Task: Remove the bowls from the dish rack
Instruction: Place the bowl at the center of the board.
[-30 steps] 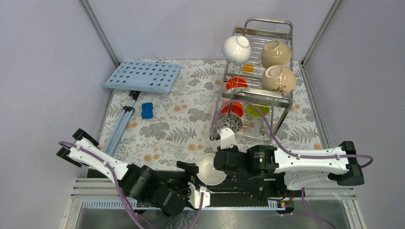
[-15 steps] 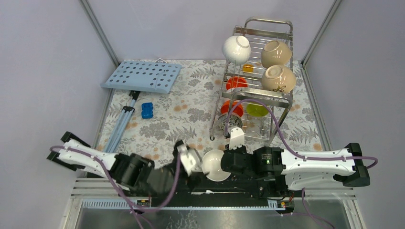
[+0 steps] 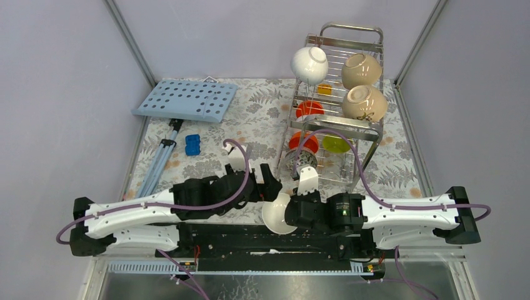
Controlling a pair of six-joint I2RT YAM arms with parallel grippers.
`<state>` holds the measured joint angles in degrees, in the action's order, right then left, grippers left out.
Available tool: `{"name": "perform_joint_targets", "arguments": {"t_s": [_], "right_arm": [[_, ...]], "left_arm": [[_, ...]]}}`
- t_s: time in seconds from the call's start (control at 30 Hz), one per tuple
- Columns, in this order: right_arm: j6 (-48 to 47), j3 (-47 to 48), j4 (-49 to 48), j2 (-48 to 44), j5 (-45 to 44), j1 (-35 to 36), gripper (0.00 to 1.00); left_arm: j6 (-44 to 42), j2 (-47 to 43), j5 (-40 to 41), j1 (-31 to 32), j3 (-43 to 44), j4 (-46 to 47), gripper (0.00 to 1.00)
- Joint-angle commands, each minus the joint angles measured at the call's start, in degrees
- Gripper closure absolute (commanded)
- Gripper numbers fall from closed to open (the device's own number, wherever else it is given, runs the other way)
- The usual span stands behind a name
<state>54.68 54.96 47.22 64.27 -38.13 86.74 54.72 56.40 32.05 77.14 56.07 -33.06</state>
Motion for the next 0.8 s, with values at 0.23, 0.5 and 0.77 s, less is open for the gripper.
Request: {"name": "perform_joint_targets", "arguments": {"t_s": [0.23,0.5,0.77], "right_arm": [[6.34,-0.08,-5.12,2.52,-5.18,-0.36,1.00],[8.36,0.17,-6.91,4.55,-4.64,-1.22,1.00],[10.46,1.30,-5.63,6.48,-4.17,-1.66,1.00]], "left_arm": [[22.55,-8.60,-5.78,-3.05,-10.02,-5.30,0.01],[16.35,-4.89,-10.01,-2.96,-9.63,-2.55,0.02],[11.81,-1.65,-9.86,-2.79,-7.60,-2.64,0.14]]}}
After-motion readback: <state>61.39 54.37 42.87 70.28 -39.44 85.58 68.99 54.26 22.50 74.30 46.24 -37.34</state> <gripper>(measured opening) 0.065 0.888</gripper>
